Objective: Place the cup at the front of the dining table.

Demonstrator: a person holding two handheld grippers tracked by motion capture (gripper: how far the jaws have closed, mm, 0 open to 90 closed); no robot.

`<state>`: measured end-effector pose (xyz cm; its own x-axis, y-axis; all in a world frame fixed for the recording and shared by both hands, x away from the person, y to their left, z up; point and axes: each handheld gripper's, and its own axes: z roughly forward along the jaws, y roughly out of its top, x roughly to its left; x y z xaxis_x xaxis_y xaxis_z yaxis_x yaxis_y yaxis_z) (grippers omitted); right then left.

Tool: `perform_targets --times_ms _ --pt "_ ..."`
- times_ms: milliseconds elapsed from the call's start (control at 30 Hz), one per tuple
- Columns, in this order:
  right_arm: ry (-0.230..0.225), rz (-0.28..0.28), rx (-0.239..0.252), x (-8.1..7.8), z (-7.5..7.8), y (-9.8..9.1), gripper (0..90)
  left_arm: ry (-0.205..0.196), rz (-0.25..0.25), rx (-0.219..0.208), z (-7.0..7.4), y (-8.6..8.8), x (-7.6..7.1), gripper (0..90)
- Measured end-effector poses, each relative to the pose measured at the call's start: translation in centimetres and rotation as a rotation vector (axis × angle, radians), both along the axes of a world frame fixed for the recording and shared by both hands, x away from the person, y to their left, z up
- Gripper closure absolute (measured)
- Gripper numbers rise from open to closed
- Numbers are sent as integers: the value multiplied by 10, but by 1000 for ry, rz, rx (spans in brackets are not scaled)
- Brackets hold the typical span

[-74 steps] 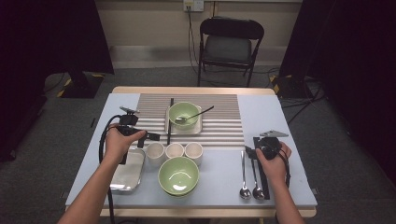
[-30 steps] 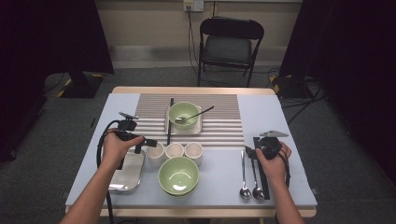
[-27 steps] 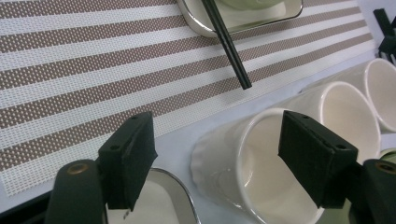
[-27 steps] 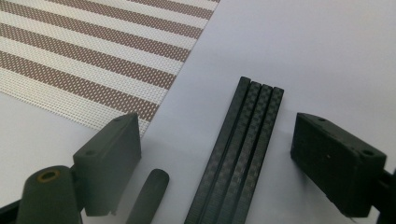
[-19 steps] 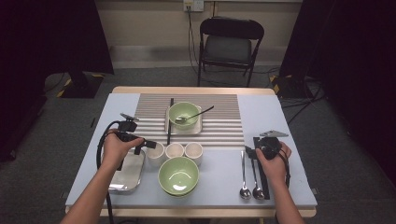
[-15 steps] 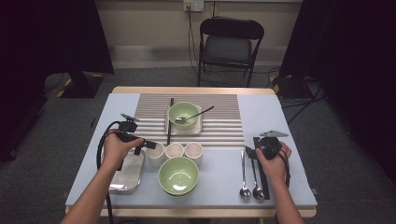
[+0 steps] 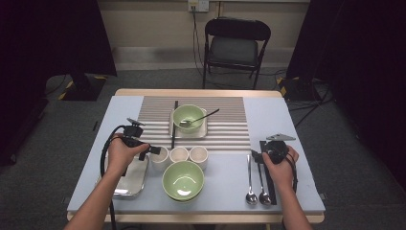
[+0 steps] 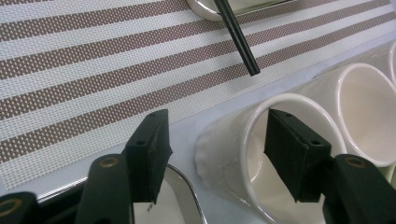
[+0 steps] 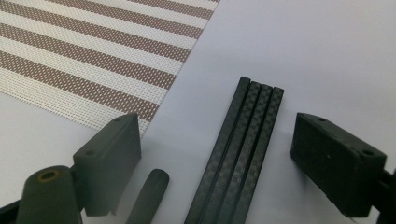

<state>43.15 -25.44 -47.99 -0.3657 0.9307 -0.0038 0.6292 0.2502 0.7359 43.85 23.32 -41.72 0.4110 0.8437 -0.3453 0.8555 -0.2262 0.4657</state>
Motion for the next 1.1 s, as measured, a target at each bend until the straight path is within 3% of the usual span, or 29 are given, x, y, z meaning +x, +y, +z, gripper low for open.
perform_targets --times_ms 267,667,867,1100 --pt "1 0 0 0 0 0 150 -12 -6 12 -1 -6 -2 477" --pt "0 0 1 0 0 0 150 2 -20 3 -4 -11 -3 550" --pt "0 0 1 0 0 0 150 -1 -27 34 -7 -13 -4 613" --pt "0 0 0 0 0 0 150 3 -12 34 -8 -11 -5 661"
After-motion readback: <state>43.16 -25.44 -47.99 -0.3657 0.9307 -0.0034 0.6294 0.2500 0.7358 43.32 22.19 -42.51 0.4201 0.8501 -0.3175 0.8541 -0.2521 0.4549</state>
